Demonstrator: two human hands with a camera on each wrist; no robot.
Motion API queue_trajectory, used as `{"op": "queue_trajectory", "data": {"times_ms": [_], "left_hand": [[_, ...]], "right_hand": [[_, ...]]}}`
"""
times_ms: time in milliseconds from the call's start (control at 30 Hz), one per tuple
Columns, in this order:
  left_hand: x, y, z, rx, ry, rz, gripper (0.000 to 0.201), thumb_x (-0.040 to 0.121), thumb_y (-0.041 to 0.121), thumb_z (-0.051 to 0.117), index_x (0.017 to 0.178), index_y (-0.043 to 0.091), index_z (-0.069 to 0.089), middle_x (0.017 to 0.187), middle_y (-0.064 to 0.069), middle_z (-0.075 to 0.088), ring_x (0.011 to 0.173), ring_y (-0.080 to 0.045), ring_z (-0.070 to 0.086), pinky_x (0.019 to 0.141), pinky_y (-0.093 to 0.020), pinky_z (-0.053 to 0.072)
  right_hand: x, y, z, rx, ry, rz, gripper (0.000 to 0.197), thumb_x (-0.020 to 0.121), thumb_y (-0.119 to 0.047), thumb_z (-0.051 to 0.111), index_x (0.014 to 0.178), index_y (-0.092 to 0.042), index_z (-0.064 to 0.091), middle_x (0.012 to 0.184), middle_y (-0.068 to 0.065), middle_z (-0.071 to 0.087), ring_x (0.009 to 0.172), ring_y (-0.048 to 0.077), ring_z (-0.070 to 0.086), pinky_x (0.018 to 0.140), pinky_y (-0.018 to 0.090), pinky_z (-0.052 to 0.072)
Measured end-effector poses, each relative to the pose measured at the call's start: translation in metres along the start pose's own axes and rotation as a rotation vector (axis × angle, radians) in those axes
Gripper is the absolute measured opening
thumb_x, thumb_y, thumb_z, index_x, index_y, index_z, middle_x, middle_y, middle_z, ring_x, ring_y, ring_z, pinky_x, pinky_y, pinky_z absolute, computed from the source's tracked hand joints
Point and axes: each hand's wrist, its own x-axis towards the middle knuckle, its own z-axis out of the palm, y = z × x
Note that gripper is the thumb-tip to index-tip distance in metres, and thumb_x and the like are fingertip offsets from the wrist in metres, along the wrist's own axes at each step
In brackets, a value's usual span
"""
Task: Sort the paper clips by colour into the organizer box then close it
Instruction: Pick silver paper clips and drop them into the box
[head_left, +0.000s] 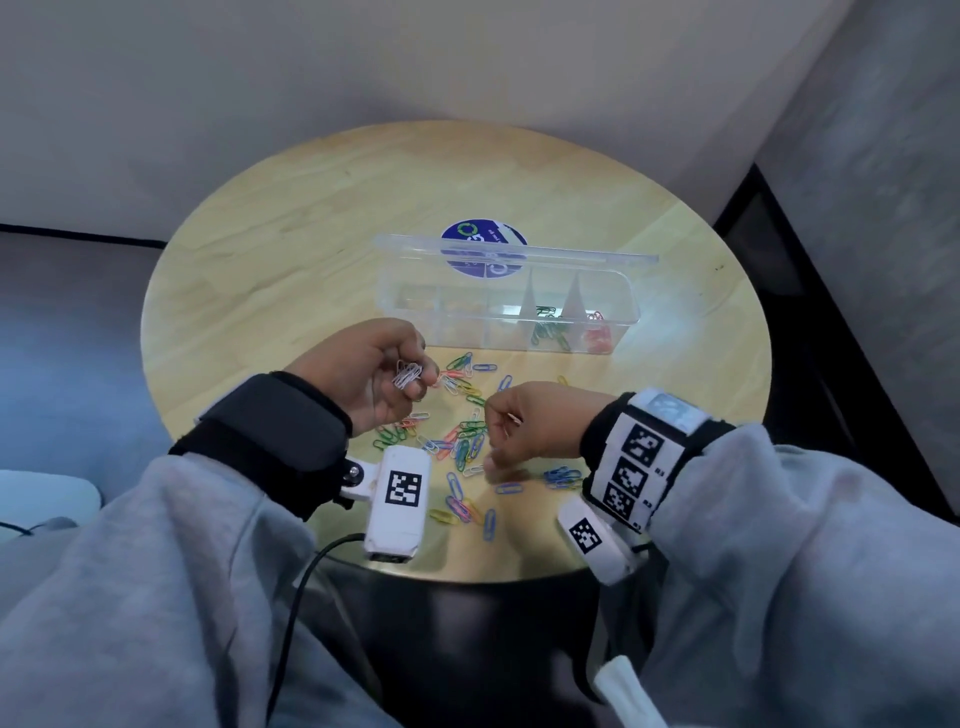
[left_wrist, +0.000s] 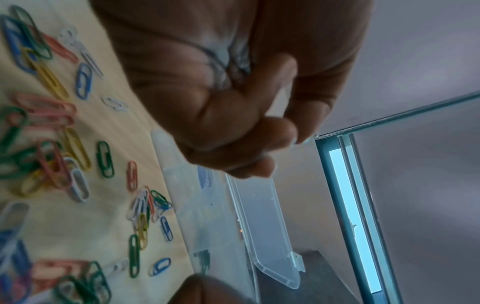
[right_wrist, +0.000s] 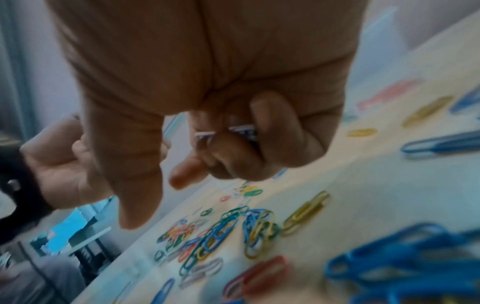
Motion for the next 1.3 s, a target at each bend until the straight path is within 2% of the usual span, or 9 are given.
{"op": "queue_trajectory", "data": {"times_ms": [100, 233, 400, 600, 700, 900, 1000, 1100, 1300], "left_hand": [[0.0, -0.002, 0.0, 0.137, 0.053, -0.001, 0.024, 0.085, 0.005, 0.04, 0.062, 0.014, 0.043, 0.055, -0.003, 0.05, 0.035, -0.007, 0.038, 0.034, -0.01, 0.023], [0.009, -0.011, -0.003, 0.62, 0.156, 0.0, 0.018, 0.086, 0.008, 0.054, 0.072, 0.016, 0.046, 0.061, -0.002, 0.038, 0.046, -0.013, 0.028, 0.038, -0.012, 0.016], [0.012, -0.022, -0.004, 1.201, 0.212, 0.032, 0.011, 0.077, 0.019, 0.068, 0.074, 0.023, 0.057, 0.067, 0.008, 0.056, 0.056, -0.007, 0.044, 0.051, -0.021, 0.03], [0.015, -0.031, 0.007, 1.451, 0.219, -0.009, 0.014, 0.074, 0.019, 0.067, 0.079, 0.027, 0.056, 0.063, 0.013, 0.051, 0.066, -0.009, 0.049, 0.051, -0.018, 0.03], [0.018, -0.034, 0.009, 1.513, 0.225, -0.008, 0.015, 0.074, 0.017, 0.065, 0.072, 0.025, 0.053, 0.065, 0.012, 0.049, 0.072, -0.013, 0.05, 0.049, -0.019, 0.027], [0.022, -0.036, 0.008, 1.522, 0.216, -0.036, 0.014, 0.076, 0.018, 0.064, 0.066, 0.022, 0.054, 0.068, 0.01, 0.053, 0.078, -0.015, 0.054, 0.05, -0.018, 0.03], [0.021, -0.029, 0.005, 1.425, 0.171, -0.022, 0.019, 0.079, 0.02, 0.064, 0.063, 0.019, 0.053, 0.061, 0.009, 0.053, 0.066, -0.014, 0.051, 0.051, -0.018, 0.032], [0.022, -0.022, 0.003, 1.136, 0.083, -0.02, 0.023, 0.084, 0.023, 0.065, 0.068, 0.02, 0.049, 0.057, 0.004, 0.044, 0.047, -0.012, 0.035, 0.045, -0.019, 0.025], [0.021, -0.014, 0.016, 0.465, 0.073, 0.012, 0.031, 0.089, 0.001, 0.046, 0.063, 0.015, 0.038, 0.067, -0.005, 0.046, 0.047, -0.011, 0.034, 0.038, -0.014, 0.021]], "right_hand": [[0.002, -0.008, 0.004, -0.102, 0.011, -0.036, 0.016, 0.074, -0.019, 0.071, 0.076, -0.023, 0.056, 0.063, -0.011, 0.044, 0.057, 0.003, 0.041, 0.051, 0.022, 0.03], [0.01, -0.006, 0.014, -0.152, -0.009, -0.002, 0.017, 0.072, -0.019, 0.071, 0.084, -0.026, 0.061, 0.063, -0.01, 0.05, 0.058, 0.008, 0.049, 0.052, 0.023, 0.038], [0.017, -0.002, 0.021, -0.166, -0.016, 0.006, 0.017, 0.071, -0.021, 0.072, 0.078, -0.028, 0.058, 0.063, -0.009, 0.052, 0.057, 0.013, 0.052, 0.051, 0.023, 0.04], [0.02, -0.004, 0.02, -0.282, -0.031, -0.059, 0.008, 0.077, -0.012, 0.064, 0.077, -0.02, 0.06, 0.063, -0.007, 0.05, 0.056, 0.009, 0.045, 0.049, 0.022, 0.035], [0.015, -0.001, 0.02, -0.279, -0.024, -0.048, 0.008, 0.075, -0.01, 0.06, 0.074, -0.018, 0.06, 0.067, -0.002, 0.054, 0.061, 0.015, 0.049, 0.051, 0.023, 0.037], [0.008, 0.013, -0.004, 0.06, -0.015, 0.038, 0.018, 0.074, -0.017, 0.066, 0.06, -0.021, 0.056, 0.054, -0.009, 0.053, 0.05, 0.008, 0.045, 0.051, 0.019, 0.037], [0.007, 0.022, -0.013, 0.371, 0.017, 0.101, 0.024, 0.079, -0.006, 0.062, 0.061, -0.017, 0.051, 0.053, -0.002, 0.046, 0.046, 0.012, 0.039, 0.044, 0.019, 0.032], [0.008, 0.029, -0.018, 0.675, 0.065, 0.109, 0.028, 0.085, 0.005, 0.053, 0.063, -0.012, 0.047, 0.061, 0.001, 0.057, 0.05, 0.008, 0.047, 0.044, 0.017, 0.036], [0.01, 0.028, -0.028, 1.034, 0.149, 0.066, 0.029, 0.086, 0.011, 0.047, 0.067, -0.011, 0.047, 0.055, 0.003, 0.062, 0.041, 0.005, 0.051, 0.038, 0.014, 0.037]]}}
